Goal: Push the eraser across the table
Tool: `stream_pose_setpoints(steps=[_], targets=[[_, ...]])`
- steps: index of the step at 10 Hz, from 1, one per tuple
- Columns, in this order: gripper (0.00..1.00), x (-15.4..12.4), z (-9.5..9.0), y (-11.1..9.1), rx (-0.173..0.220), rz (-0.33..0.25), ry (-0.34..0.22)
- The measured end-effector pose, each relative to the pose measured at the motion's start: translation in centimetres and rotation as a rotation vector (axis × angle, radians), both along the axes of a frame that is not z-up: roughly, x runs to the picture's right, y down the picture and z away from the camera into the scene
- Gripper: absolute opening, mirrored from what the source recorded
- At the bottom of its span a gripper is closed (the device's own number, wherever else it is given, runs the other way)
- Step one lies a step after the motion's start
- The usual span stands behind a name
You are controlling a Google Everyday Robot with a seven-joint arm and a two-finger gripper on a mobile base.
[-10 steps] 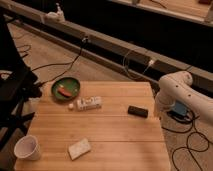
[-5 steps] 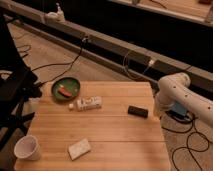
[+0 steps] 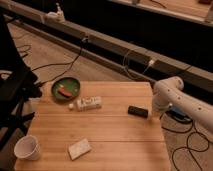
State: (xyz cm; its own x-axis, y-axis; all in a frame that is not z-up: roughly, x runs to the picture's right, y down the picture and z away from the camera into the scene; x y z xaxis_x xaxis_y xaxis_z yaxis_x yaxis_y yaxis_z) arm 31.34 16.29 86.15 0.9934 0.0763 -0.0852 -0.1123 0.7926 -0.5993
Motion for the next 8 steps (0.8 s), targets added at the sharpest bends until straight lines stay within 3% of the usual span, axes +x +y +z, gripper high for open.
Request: stream_pose_setpoints(steps=[5,8], targets=[[0.0,-1.2,2.2,0.8,0.004,-0.033,0.005],[0.0,-3.5,2.9,0.4,0.017,-0.04,-0.029]])
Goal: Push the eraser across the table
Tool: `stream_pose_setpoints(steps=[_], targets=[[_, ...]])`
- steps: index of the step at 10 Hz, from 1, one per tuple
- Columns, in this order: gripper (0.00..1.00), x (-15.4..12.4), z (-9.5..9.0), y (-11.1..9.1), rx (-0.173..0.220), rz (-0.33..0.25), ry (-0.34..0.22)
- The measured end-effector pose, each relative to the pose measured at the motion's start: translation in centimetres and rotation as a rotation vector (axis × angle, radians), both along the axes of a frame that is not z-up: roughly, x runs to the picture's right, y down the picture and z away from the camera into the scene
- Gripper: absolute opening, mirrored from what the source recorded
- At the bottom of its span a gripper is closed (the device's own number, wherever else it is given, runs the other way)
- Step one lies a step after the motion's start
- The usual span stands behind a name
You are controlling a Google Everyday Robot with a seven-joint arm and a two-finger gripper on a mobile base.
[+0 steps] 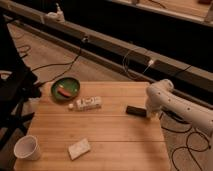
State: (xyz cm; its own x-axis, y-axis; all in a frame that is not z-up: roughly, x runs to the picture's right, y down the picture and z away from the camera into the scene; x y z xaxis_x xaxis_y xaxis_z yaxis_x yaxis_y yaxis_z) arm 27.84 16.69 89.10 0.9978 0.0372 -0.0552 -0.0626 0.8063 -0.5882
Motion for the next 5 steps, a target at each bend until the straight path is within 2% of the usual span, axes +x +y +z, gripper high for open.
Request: stream_pose_setpoints(steps=[3,5], targets=[[0.0,-4.1,0.5,-0.6,0.011,0.002,-0.078],[0.0,-6.9,0.4,-0.4,0.003,0.017,-0.141]])
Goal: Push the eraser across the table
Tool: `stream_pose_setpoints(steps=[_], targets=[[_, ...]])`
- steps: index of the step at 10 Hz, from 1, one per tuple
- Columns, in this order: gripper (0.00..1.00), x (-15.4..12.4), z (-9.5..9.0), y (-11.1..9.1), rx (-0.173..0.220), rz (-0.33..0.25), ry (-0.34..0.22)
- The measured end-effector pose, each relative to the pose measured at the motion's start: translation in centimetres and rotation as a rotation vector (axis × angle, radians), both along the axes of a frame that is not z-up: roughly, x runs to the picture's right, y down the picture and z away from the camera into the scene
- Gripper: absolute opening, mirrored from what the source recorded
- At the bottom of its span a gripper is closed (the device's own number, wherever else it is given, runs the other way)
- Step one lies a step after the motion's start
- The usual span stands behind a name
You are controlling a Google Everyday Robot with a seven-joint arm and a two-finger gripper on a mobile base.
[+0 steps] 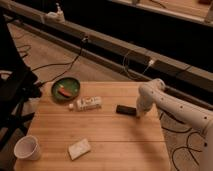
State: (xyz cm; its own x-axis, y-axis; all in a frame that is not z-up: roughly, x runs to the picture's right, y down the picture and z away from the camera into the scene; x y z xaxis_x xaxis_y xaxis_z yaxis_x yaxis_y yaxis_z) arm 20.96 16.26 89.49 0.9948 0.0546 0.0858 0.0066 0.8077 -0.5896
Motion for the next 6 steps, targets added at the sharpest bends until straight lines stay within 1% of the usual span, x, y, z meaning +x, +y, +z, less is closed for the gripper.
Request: stream_pose_setpoints(steps=[1,2,6], targets=[[0.0,-1.2,-0.1,0.1,-0.005,0.002,-0.027],[0.0,-2.9,-0.1,0.3,-0.012,0.002,-0.067],[0.0,-9.3,-0.9,1.0,-0.036,-0.022,-0.215]])
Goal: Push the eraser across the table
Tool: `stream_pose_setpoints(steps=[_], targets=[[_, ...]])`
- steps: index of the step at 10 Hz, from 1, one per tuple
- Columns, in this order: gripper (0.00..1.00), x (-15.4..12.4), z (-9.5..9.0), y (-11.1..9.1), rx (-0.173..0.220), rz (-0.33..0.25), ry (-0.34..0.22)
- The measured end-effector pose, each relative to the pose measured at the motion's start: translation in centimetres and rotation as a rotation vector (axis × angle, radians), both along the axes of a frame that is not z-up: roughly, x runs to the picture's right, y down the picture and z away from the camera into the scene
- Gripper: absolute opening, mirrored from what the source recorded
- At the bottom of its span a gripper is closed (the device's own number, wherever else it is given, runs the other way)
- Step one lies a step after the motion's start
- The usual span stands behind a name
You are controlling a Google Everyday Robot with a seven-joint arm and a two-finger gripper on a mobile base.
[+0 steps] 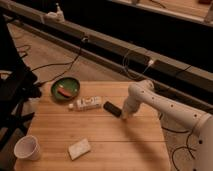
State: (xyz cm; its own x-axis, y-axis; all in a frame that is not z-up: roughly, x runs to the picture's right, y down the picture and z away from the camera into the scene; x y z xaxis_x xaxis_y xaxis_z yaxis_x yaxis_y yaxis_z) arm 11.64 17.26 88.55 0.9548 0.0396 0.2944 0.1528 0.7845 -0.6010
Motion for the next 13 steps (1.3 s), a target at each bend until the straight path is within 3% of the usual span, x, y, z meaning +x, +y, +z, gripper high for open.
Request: stream_pose_setpoints(steps=[4,8,10,13], targets=[[0.0,-7.9,-1.6,0.3,-0.011,-0.043,-0.18],[0.0,-13.0,-2.8,-1.8,0.03,-0.059,-0.297],[0.0,-11.9,-2.8,-2.4,0.042,-0.07,-0.284],[0.0,-5.2,-3.9,-1.1,-0.052,-0.151,-0.167]])
